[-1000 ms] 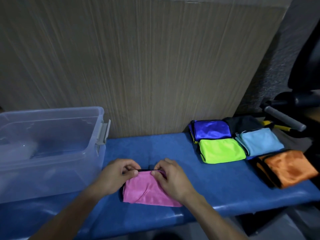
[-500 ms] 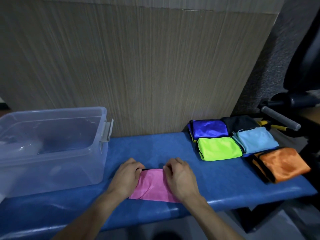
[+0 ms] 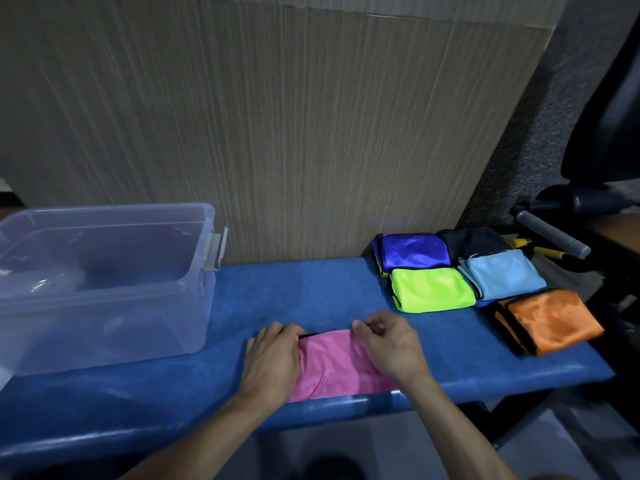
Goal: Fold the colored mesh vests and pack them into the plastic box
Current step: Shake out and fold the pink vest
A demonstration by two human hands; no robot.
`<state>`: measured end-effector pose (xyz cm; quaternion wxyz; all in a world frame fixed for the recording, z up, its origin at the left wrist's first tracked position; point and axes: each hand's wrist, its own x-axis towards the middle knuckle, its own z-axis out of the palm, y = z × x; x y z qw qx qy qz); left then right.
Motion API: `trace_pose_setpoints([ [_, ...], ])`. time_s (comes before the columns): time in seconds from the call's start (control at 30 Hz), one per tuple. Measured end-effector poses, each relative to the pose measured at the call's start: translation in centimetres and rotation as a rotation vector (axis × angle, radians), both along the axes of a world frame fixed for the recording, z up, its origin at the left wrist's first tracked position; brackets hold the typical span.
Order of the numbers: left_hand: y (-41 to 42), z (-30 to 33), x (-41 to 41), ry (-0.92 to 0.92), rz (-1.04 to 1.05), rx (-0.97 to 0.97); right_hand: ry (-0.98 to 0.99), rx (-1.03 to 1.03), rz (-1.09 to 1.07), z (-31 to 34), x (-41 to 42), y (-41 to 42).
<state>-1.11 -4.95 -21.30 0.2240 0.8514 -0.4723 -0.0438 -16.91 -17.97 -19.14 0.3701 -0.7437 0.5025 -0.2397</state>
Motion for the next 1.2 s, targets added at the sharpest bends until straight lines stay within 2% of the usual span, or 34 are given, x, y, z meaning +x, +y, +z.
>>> trace_pose_setpoints([
  [0.1,-0.7,-0.1,-1.2,-0.003,-0.044,0.023,-0.117,-0.002,-0.056,-0.1,-0.9,-0.4],
  [0.2,-1.7,0.4,-1.9,-0.028,-0.182,0.068,-0.162,-0.084,-0.076,0.0,-2.1,-1.4],
  [0.3,-3.1,1.1,-3.0,-0.102,-0.346,0.16,-0.163,-0.173,-0.068,0.0,-3.7,-2.7],
  [0.4,-4.6,1.2,-4.6,-0.15,-0.368,0.186,-0.141,-0.249,-0.083,-0.3,-5.0,-4.1],
  [0.53,-5.7,1.1,-7.1,-0.142,-0.447,0.216,-0.128,-0.298,-0.098,-0.4,-6.6,-5.2],
  [0.6,-6.2,1.6,-7.7,-0.076,-0.488,0.203,-0.122,-0.303,-0.105,-0.3,-7.3,-5.7],
  [0.73,-9.1,3.8,-6.6,0.267,-0.484,0.061,-0.142,-0.322,-0.129,1.4,-8.0,-8.6],
  [0.9,-17.5,5.5,-5.4,0.342,-0.334,-0.088,-0.018,-0.458,-0.196,4.4,-6.8,-15.4],
  [0.97,-20.5,5.3,-5.2,0.347,-0.261,-0.092,0.12,-0.4,-0.184,4.8,-6.0,-17.1],
  [1.03,-22.1,4.4,-5.0,0.347,-0.204,-0.086,0.281,-0.451,-0.193,4.9,-5.9,-17.3],
  [1.07,-22.5,3.9,-4.9,0.352,-0.182,-0.085,0.284,-0.531,-0.222,4.7,-6.3,-16.7],
  [1.13,-22.9,3.0,-4.7,0.369,-0.154,-0.114,0.124,-0.589,-0.261,4.1,-7.5,-14.2],
  [1.2,-23.0,2.7,-4.6,0.374,-0.142,-0.147,-0.01,-0.337,-0.299,2.7,-8.7,-11.2],
])
